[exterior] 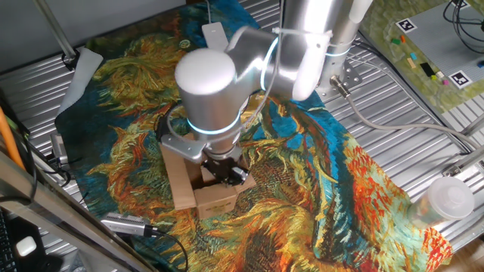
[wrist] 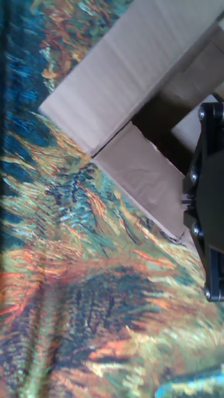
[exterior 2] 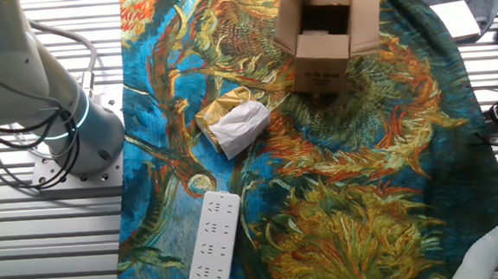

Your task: Cover the box

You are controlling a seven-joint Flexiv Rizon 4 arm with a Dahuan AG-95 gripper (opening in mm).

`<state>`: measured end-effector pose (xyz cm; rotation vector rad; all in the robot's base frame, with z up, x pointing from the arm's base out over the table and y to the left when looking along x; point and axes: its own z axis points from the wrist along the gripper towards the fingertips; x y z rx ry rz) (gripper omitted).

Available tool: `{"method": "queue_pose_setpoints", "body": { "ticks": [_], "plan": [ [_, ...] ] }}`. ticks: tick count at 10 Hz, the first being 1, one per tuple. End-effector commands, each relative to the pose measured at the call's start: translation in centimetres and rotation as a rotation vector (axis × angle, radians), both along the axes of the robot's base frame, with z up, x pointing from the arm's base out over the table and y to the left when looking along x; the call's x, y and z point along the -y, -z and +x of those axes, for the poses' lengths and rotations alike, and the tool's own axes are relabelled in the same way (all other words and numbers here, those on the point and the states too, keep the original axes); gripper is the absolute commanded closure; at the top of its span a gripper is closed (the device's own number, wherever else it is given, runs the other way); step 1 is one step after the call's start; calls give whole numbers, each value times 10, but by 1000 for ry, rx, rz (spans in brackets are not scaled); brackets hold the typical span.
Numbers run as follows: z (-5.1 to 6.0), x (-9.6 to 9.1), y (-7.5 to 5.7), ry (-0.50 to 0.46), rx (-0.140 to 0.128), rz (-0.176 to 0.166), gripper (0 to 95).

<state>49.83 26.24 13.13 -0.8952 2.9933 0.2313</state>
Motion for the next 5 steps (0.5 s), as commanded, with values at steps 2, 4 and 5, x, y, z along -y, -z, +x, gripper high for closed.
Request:
{"method": "queue_pose_setpoints", "body": {
  "ticks": [2,4,5],
  "plan": [
    [-9,1,-3,0,-1,0,950],
    [-8,2,-4,-18,19,-31,950],
    [-7,3,-7,-29,35,-51,950]
  ]
}}
